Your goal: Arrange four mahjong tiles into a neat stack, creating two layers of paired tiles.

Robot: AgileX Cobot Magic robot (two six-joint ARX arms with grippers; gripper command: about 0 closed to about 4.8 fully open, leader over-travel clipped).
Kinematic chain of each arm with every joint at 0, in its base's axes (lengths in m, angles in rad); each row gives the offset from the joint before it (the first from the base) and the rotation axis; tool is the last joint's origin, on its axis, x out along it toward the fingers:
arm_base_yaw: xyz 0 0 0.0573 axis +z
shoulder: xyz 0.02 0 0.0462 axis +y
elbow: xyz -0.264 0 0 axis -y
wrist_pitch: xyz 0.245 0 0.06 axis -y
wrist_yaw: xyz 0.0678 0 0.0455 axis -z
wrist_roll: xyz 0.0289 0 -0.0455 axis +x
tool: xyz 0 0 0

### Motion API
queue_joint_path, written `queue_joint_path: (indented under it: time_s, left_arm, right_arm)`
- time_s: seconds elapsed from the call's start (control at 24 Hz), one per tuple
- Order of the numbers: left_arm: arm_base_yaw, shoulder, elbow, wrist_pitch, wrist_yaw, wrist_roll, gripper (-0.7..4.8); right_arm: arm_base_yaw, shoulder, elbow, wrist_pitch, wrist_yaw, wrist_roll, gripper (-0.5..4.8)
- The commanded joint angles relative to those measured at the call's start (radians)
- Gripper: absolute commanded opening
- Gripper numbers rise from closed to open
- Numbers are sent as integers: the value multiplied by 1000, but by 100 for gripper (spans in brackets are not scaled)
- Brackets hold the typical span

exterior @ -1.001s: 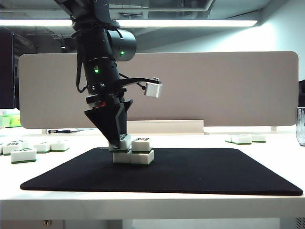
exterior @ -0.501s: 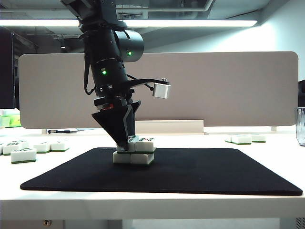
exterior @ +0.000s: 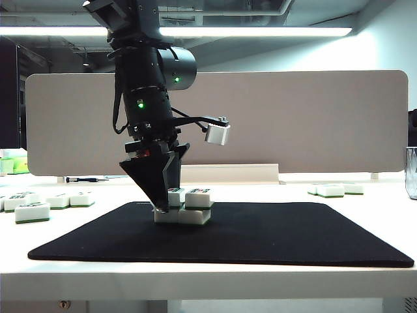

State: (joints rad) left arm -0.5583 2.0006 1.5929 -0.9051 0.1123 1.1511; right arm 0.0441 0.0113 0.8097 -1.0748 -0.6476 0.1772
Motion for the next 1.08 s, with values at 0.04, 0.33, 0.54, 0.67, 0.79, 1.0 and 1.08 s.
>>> queue_joint_path:
  time_s: [0.04, 0.33, 0.54, 0.67, 0.79, 1.0, 1.08]
  left_arm:
    - [-1, -6, 4, 5, 4, -4, 287]
    - [-2, -16, 5, 5, 5, -68, 327]
    - [-11, -46, 9, -12, 8, -122, 355]
    - [-18, -50, 85, -106, 8, -196, 355]
    - [-24, -52, 248, -219, 3, -367, 339]
    - [-20, -81, 380, -352, -5, -611, 130]
    - [-19, -89, 380, -423, -13, -658, 42]
  right_arm:
    - [1, -12, 3, 9, -1, -3, -1]
    - [1, -12, 2, 9, -1, -2, -1]
    - [1, -12, 2, 8, -1, -3, -1]
    - [1, -12, 2, 8, -1, -3, -1]
    - [2, -12, 2, 8, -2, -2, -1]
    - [2, -12, 2, 8, -1, -2, -1]
    - [1, -12, 2, 8, -1, -2, -1]
